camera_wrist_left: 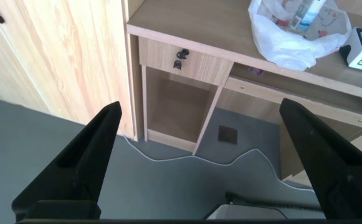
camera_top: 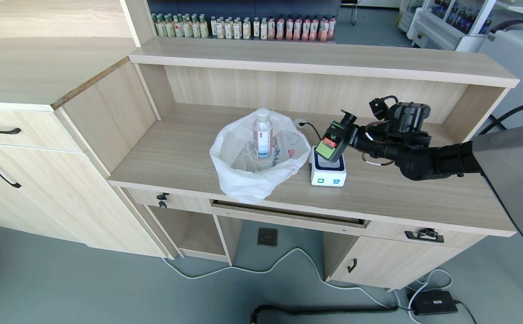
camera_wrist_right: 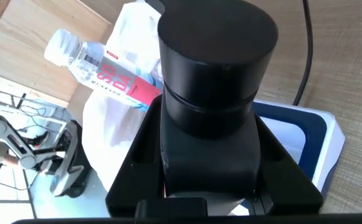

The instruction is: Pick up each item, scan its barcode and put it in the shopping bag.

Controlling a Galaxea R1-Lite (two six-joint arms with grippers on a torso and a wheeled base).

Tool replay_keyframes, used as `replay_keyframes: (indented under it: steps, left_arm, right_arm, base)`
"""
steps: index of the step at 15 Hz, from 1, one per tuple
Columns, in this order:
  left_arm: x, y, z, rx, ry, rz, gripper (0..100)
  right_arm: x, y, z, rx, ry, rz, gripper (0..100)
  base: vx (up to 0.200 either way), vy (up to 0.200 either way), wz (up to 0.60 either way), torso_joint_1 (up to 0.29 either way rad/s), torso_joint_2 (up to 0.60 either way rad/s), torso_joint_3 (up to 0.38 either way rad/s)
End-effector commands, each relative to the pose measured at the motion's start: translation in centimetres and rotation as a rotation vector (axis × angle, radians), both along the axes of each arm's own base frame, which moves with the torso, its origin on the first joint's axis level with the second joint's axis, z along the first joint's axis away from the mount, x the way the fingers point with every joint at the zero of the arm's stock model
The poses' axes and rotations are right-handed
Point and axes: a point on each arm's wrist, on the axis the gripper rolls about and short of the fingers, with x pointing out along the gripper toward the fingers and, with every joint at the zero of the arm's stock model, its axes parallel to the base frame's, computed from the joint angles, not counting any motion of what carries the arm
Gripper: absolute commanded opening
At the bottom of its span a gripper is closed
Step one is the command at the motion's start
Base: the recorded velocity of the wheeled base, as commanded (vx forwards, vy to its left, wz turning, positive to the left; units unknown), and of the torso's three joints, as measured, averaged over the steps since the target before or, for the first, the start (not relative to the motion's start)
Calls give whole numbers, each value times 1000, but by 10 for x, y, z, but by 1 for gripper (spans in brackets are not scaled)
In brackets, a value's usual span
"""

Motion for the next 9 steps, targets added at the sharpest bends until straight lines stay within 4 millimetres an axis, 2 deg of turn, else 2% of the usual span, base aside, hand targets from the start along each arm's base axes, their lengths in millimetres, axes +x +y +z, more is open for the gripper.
replay_keyframes:
  steps: [1, 9]
  left_arm:
    - [0, 0, 0, 0, -1, 1, 100]
    - [0, 0, 0, 0, -1, 0, 100]
  right_arm:
    - [3, 3, -6, -4, 4, 4, 0]
    - [11, 4, -18, -15, 7, 5, 0]
  base:
    - [0, 0, 0, 0, 0, 0]
    - [0, 0, 0, 0, 0, 0]
